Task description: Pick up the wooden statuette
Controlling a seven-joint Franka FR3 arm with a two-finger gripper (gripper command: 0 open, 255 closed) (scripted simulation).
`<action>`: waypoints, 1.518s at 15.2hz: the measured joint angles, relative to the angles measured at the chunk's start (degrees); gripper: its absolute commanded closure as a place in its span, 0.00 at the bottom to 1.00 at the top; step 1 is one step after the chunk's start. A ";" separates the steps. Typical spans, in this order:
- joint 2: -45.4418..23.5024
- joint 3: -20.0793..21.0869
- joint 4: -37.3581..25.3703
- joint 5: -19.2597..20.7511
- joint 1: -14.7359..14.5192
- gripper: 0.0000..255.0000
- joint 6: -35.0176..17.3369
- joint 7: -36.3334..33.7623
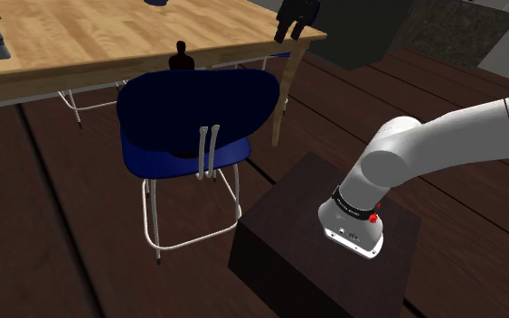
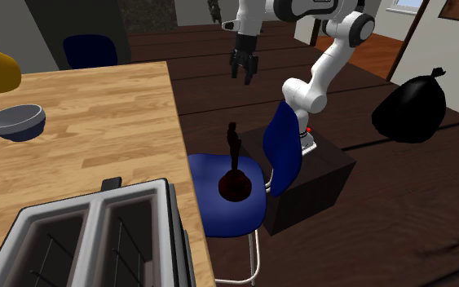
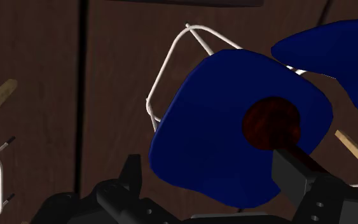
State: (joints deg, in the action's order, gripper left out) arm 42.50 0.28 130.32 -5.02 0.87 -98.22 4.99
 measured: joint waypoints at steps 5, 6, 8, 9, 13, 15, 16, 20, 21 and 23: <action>-1.73 2.48 1.03 -1.46 -1.58 0.00 -5.43 -0.84; -2.13 3.48 1.65 -1.97 -2.13 0.00 -7.35 -1.30; -3.63 5.01 2.02 -2.69 -3.06 0.00 -11.03 -1.67; -4.69 5.64 2.16 -2.94 -3.43 0.00 -13.13 -1.64; -9.03 9.17 1.36 -3.82 -5.07 0.00 -20.42 -2.85; -10.63 11.02 1.36 -4.03 -5.84 0.00 -23.92 -3.59; -11.62 11.74 1.30 -4.02 -6.12 0.00 -25.78 -3.69; -16.49 15.61 -0.56 -3.28 -7.03 0.00 -32.51 -5.47; -17.72 16.42 -0.94 -2.96 -7.11 0.00 -34.13 -5.83; -18.98 17.13 -0.67 -2.70 -7.17 0.00 -36.28 -6.12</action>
State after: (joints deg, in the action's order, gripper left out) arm 23.52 17.41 129.66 -7.72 -6.30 -134.51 -1.13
